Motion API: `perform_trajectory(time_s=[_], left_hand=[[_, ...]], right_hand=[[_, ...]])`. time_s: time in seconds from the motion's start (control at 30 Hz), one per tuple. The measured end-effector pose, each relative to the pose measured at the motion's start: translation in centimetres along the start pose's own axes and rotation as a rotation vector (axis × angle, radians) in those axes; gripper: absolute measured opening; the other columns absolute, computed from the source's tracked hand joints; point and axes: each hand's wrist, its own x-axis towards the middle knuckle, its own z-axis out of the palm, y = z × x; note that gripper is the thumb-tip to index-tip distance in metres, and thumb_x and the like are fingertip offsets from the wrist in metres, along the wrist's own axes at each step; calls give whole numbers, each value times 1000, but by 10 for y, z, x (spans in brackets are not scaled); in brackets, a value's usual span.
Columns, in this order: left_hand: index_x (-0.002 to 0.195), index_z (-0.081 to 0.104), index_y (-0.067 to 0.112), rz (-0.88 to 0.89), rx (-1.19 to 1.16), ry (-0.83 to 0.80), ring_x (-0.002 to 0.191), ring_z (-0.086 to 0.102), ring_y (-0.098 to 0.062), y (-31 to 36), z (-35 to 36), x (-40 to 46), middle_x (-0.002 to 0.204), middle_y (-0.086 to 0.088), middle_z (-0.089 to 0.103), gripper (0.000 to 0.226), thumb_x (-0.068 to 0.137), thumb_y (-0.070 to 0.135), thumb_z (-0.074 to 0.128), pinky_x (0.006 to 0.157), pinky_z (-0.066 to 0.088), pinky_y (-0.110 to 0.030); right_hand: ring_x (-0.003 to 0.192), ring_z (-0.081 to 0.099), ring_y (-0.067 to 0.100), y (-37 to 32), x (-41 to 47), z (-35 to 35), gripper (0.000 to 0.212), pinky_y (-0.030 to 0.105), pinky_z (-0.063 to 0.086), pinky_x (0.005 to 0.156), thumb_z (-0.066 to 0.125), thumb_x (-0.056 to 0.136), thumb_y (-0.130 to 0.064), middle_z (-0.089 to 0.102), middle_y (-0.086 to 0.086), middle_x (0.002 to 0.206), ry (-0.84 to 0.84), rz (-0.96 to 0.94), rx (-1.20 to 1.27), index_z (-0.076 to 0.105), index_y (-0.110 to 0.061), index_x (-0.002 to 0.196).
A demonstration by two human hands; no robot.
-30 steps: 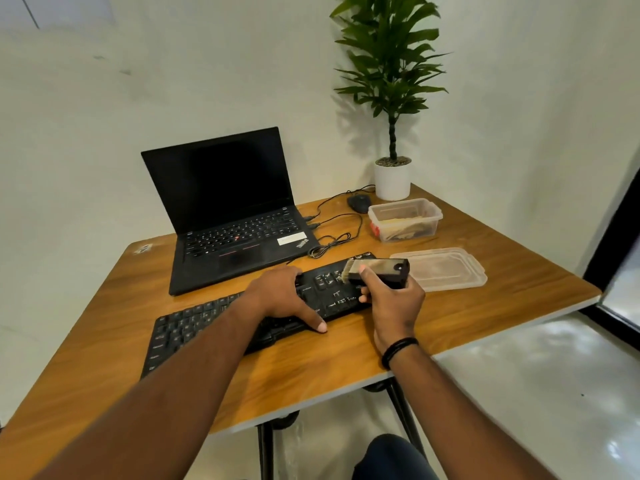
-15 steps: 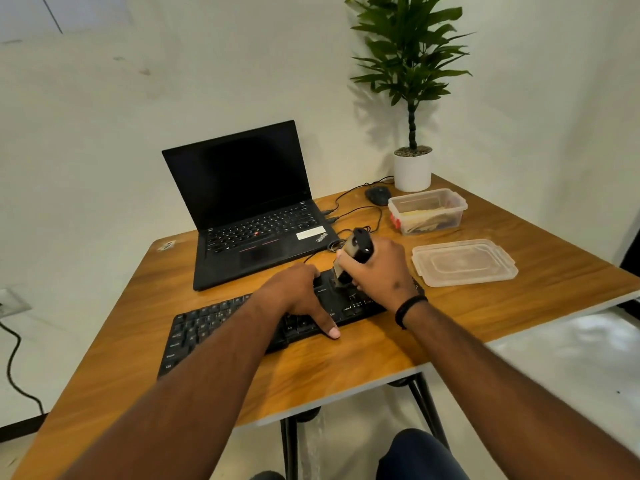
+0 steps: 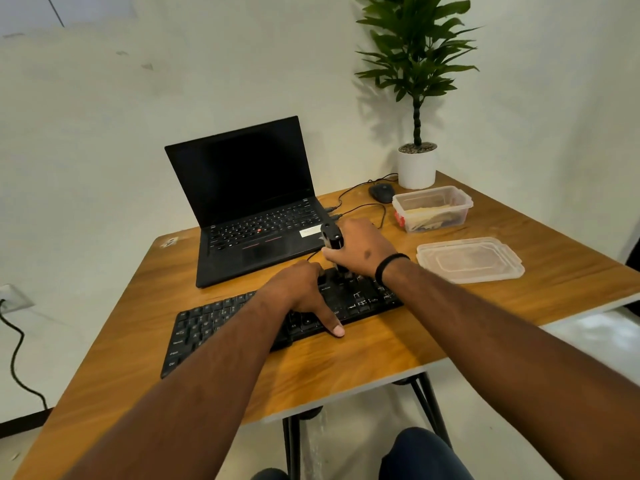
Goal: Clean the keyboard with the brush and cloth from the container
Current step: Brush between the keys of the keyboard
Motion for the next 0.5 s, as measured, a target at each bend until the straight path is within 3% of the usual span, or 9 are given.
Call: perform_trajectory(time_s=[0.07,0.13,0.23,0.33,0.43,0.5], left_hand=[[149,40,18,-1,0,4,129,50,-25,0,1,0,144,-2,48,130,40,58,97,101,50,-44],[146,42,18,2,-9,11,125,51,-25,-1,1,0,141,-2,50,125,41,58,97,100,50,-44],[150,39,17,7,-8,4,129,49,-25,-1,1,-1,145,-2,47,128,42,57,96,103,48,-44],[152,37,17,8,-22,12,132,47,-25,-2,2,-2,148,-1,44,132,42,58,96,104,47,-43],[152,37,17,11,-19,21,133,47,-25,-3,2,-1,148,0,45,133,41,59,96,105,47,-43],[152,37,18,9,-14,16,132,47,-24,-4,2,-2,147,0,45,133,40,60,96,104,47,-42]], right_hand=[[60,58,17,2,2,0,24,27,42,52,68,85,-30,59,0,63,63,22,120,60,-15,67],[60,63,19,-1,0,-3,21,30,50,49,71,82,-26,66,5,68,3,55,200,65,-8,73],[70,64,24,-2,0,-4,22,37,54,60,70,81,-27,68,7,76,-29,62,21,67,-5,80],[63,56,19,1,0,-13,22,31,43,54,68,81,-28,61,2,65,42,41,8,62,-11,68],[57,54,16,2,-8,-12,24,33,45,52,69,78,-28,57,0,61,-57,27,-2,58,-14,62],[61,56,16,8,-12,-7,24,30,44,55,69,80,-30,59,-1,65,-37,78,-2,56,-18,65]])
